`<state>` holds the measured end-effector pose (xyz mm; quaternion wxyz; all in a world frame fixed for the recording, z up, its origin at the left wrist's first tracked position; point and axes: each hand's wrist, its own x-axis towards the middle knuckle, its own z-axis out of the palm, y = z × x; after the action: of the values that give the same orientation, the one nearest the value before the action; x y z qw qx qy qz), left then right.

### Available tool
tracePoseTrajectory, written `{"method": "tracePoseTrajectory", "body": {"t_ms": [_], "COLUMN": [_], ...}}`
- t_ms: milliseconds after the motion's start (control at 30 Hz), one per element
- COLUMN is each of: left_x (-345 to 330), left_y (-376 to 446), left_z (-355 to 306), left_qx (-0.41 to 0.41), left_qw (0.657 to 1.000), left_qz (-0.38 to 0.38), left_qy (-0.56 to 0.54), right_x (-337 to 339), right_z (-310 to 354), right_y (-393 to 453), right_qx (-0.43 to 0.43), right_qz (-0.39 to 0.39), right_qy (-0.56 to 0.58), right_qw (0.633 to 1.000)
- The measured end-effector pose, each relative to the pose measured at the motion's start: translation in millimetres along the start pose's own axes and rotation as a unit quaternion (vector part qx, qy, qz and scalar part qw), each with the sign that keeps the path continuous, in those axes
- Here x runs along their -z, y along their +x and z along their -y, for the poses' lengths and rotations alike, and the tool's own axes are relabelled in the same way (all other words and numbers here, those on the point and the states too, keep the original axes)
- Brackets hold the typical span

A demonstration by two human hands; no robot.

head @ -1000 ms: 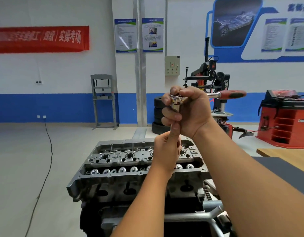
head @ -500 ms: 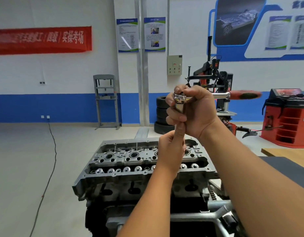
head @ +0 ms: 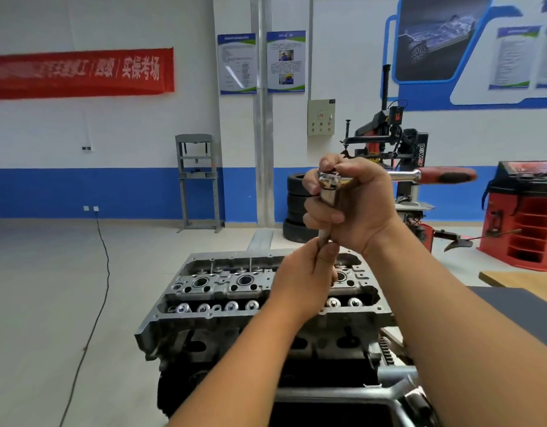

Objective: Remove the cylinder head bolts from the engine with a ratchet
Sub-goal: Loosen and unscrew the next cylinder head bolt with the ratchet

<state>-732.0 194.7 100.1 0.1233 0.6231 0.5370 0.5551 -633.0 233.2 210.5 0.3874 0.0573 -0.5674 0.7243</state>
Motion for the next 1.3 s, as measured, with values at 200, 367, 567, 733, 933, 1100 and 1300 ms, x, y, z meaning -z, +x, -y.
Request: {"method": "tracePoseTrajectory", "body": {"t_ms": [200,367,567,733,933,1100,1300], "left_x": [22.6,22.5,28.5,25.1,27.9,22.2,23.8], "left_y": [6.3,2.6,1.0,-1.0,0.5,1.8,1.9], "left_z": [8.2,14.1,10.6,9.8,10.2,11.3,17.9], "left_qx": [-0.036,-0.013,0.025,0.025,0.042,0.038,0.032], "left_qw": [0.994,0.989,0.97,0.968,0.967,0.97,0.972], "left_qz": [0.086,0.085,0.13,0.116,0.121,0.128,0.126], "left_qy": [0.049,-0.118,-0.204,-0.22,-0.218,-0.201,-0.194], "right_x": [-21.4,-26.6,-12.4,-20.6,-19.6,-9.9,-16.5], "right_z": [-33.6,-28.4,-7.8,-30.7,-10.5,-12.7,-17.5], "right_y": [-8.2,1.1,-0.2,-11.7,0.7,-10.9,-6.6], "right_qx": [0.216,0.176,0.03,0.206,0.041,0.105,0.127], "right_qz": [-0.173,-0.156,-0.044,-0.181,-0.066,-0.106,-0.113], "right_qy": [-0.149,-0.185,-0.013,-0.172,-0.059,-0.057,-0.155], "right_qw": [0.949,0.954,0.998,0.946,0.995,0.987,0.973]}}
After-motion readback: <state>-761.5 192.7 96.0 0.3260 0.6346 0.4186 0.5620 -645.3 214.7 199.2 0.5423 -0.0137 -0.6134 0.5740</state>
